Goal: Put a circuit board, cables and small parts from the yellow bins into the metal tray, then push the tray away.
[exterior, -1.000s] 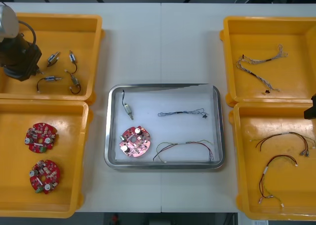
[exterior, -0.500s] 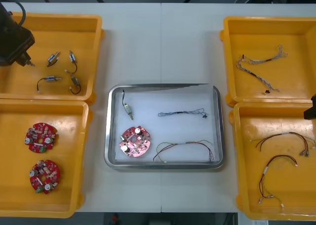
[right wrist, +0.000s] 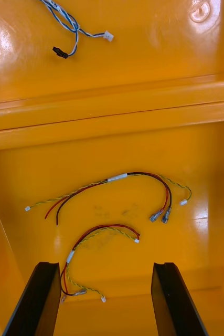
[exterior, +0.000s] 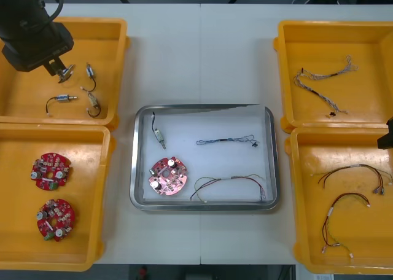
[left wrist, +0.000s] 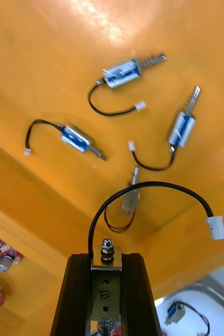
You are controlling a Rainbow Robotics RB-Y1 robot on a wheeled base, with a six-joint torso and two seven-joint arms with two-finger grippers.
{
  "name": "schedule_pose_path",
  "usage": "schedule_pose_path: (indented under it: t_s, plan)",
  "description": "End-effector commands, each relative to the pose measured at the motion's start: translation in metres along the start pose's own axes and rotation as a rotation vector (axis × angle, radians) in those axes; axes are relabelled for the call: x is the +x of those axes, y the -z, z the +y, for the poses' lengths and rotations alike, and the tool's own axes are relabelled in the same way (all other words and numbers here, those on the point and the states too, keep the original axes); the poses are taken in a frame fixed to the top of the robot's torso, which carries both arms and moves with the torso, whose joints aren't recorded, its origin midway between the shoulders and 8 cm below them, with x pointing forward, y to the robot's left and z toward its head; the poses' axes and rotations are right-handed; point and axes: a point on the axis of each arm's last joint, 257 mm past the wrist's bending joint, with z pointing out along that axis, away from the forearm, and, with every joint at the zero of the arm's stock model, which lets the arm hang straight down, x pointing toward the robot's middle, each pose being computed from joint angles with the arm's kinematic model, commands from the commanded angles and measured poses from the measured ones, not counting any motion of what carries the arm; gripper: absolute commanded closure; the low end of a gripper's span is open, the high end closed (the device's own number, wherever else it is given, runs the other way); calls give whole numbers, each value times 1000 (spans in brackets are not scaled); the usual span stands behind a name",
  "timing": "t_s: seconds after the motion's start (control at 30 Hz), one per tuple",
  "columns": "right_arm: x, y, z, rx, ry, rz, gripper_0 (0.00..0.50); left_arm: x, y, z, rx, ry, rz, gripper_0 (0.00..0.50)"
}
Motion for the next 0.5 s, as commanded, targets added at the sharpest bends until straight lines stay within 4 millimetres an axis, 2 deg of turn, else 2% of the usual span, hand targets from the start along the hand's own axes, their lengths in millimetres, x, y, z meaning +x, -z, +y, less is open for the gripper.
schedule_pose_path:
  t_s: [0.03,0.17,0.3,0.5]
  plan:
    - [-2,6,-1,-3,-29,-24,0,9,38,-18,38,10,-51,500]
    - [-2,6,-1,-3,-29,-24,0,31,38,-33,67,-10,-58,500]
    - [-2,6,-1,-3,-29,-24,0,62,33,-49,113,-32,-64,500]
    - [-2,6,-1,-3,-29,-24,0,99,26,-62,136,-38,-82,500]
